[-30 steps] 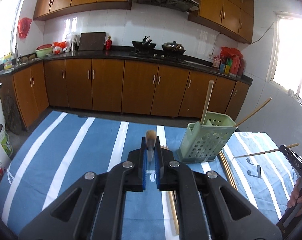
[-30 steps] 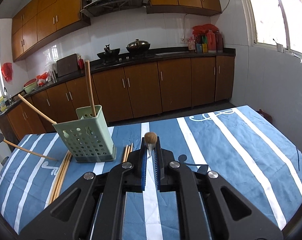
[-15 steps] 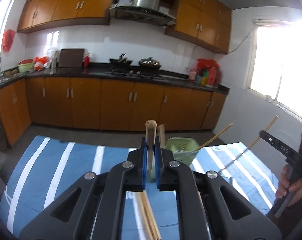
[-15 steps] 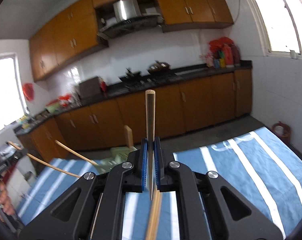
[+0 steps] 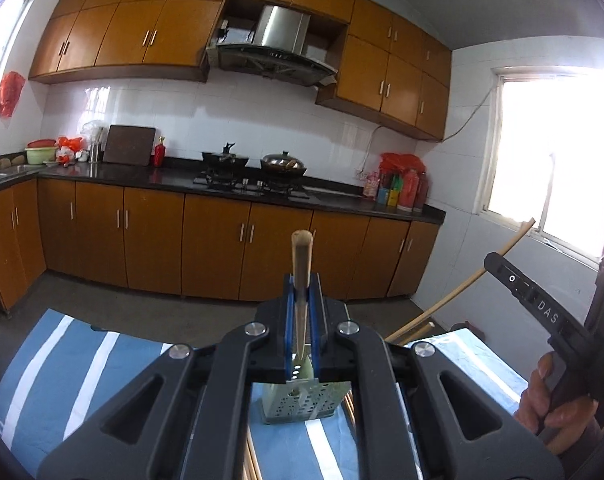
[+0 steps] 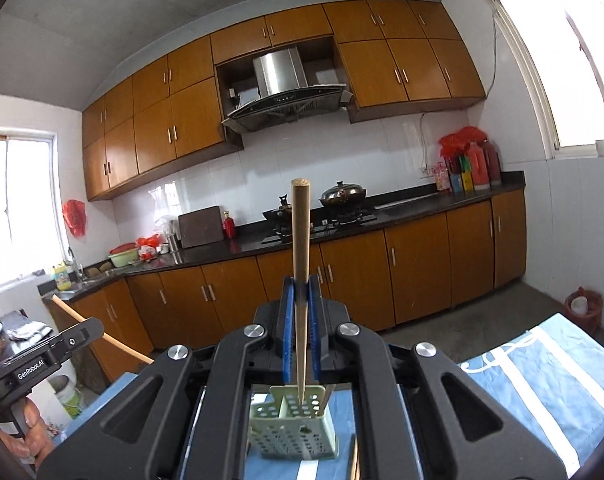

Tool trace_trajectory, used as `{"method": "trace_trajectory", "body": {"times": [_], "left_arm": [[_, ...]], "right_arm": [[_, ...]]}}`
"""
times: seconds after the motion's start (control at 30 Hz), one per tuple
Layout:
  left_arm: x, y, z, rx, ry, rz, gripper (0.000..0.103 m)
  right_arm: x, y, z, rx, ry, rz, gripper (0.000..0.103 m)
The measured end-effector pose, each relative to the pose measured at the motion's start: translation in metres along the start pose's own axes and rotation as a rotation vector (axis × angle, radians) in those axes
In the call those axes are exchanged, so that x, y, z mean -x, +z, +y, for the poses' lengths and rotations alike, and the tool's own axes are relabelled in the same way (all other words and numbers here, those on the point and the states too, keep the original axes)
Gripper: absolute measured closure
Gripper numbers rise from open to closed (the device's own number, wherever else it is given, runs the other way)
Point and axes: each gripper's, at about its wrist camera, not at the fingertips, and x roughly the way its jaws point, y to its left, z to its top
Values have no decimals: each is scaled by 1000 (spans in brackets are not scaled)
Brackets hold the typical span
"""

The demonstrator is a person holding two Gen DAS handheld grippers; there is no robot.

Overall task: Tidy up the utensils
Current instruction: 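Lower the right tool's chopstick into the green holder while the left tool inserts its own, then open the right tool and withdraw while the left tool releases and withdraws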

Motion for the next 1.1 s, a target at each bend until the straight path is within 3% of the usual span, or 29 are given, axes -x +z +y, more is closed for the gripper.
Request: {"method": "trace_trajectory", "body": {"times": [0.33,0.6,0.7,0.73,0.8,1.1], "left_arm": [[-53,-28,11,-4,19,115,95],[-72,-39,24,43,17,178,95],[-69,-38,26,52,24,171,95],[-66,-37,27,54,27,165,94],[-60,-34,26,55,31,150,94],[-12,-31,34,74,51,84,92]], "right_arm": [[-50,-37,1,-4,4,148,95],[-55,-45,-4,-25,-11,209,94],[-50,-42,-7,-27,-18,205,90],[-47,-40,-9,-31,-20,201,80],[-41,-35,-10,-36,-26,181,71],[9,-35,-36,-61,-82,148,71]]}}
